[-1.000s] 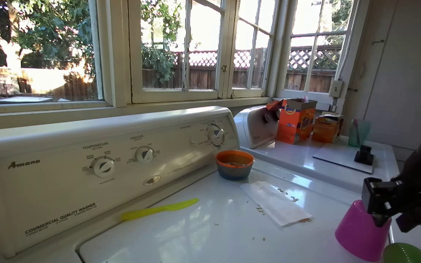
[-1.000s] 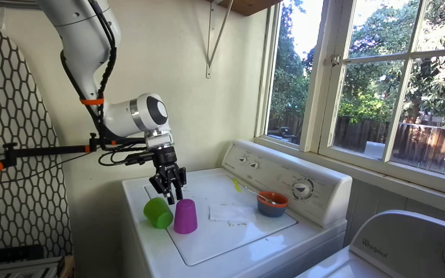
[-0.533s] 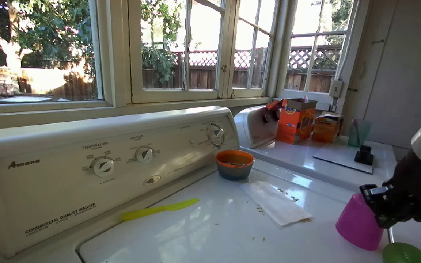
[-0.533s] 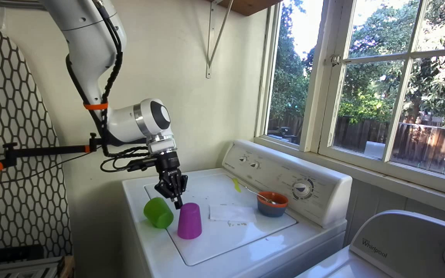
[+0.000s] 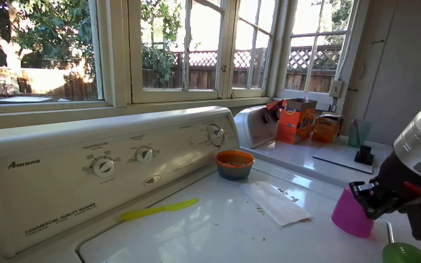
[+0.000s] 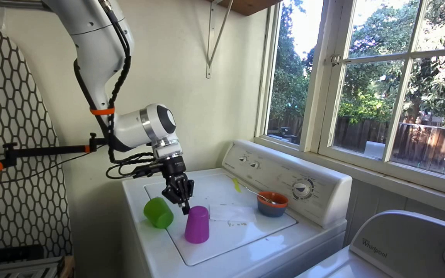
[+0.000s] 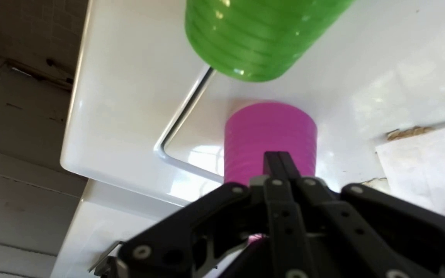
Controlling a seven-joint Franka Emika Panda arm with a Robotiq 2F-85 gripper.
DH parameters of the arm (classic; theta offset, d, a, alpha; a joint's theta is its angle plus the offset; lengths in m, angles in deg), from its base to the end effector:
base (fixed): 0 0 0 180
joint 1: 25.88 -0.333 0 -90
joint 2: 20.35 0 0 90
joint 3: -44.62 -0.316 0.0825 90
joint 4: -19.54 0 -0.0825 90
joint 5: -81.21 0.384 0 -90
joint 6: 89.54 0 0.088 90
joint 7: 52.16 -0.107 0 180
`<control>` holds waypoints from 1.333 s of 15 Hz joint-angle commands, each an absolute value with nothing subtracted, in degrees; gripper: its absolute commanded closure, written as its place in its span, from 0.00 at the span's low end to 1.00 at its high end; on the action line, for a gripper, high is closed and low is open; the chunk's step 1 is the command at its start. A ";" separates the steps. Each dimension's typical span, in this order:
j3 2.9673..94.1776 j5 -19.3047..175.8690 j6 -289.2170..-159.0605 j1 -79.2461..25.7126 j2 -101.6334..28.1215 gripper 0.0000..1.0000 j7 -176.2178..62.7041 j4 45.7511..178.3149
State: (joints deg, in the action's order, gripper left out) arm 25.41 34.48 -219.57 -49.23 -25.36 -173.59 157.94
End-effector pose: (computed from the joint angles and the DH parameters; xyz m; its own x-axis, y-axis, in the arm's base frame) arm 0.3595 0.3070 0.2635 0.6248 -0.5731 0.5302 -0.7051 -0.7058 0.0680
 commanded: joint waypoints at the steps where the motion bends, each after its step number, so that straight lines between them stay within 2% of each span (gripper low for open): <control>1: 25.09 33.07 -219.48 -49.16 -24.58 1.00 -174.67 157.67; 2: 24.93 33.49 -219.34 -49.24 -24.13 0.74 -174.39 157.67; 4: 24.54 34.65 -218.62 -49.34 -23.49 0.66 -173.71 157.74; 12: 24.12 42.21 -221.43 -48.82 -23.20 0.05 -171.72 158.32; 14: 24.15 44.91 -222.81 -48.76 -22.86 0.00 -171.29 158.84; 20: 24.35 51.95 -227.97 -48.75 -23.50 0.00 -168.19 160.41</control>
State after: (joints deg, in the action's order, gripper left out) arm 24.48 48.31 -225.14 -49.16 -24.19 -170.54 158.45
